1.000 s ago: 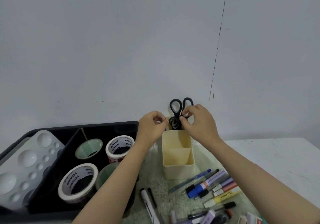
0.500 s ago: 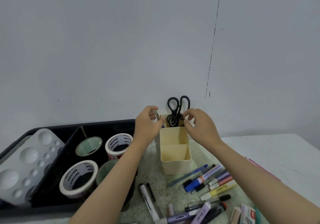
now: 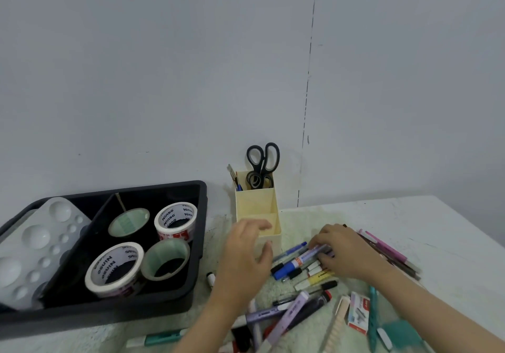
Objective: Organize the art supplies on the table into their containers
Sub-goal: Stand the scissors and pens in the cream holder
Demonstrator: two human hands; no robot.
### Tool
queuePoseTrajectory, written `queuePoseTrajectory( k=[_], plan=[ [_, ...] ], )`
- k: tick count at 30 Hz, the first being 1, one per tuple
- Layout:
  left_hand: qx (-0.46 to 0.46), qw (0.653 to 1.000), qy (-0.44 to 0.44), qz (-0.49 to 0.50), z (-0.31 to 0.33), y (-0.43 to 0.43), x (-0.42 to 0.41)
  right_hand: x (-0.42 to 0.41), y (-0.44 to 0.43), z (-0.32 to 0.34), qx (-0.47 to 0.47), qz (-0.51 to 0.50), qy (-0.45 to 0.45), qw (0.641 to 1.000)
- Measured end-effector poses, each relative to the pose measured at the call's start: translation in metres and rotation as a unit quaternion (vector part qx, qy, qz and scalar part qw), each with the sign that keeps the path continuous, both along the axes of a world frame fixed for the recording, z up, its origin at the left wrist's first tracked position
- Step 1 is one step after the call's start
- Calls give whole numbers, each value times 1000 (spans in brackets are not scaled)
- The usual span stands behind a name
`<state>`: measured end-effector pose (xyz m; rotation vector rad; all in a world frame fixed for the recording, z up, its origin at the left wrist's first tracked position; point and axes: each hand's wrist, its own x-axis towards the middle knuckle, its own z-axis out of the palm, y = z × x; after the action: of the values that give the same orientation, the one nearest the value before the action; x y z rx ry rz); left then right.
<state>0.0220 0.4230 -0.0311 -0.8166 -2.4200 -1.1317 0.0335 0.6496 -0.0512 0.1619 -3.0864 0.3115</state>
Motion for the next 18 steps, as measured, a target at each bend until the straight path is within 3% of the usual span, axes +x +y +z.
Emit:
queuePoseTrajectory(
  k=[4, 7, 10, 14, 18],
  plan=[
    [-153, 975, -111, -121, -15, 1, 26, 3, 5, -1, 7, -20, 6, 1000],
    [-254, 952, -123, -119, -24, -1, 32, 2, 6, -1, 10, -29, -7, 1000],
    [-265, 952, -116, -101, -24, -4, 37, 1, 5, 1, 15, -39, -33, 999],
    [-232, 969, -86, 14, -20, -14, 37, 0, 7, 8, 6, -38, -46, 998],
    [-293, 929, -153, 167, -21, -33, 31, 9, 9, 20, -182, -36, -36, 982]
  ],
)
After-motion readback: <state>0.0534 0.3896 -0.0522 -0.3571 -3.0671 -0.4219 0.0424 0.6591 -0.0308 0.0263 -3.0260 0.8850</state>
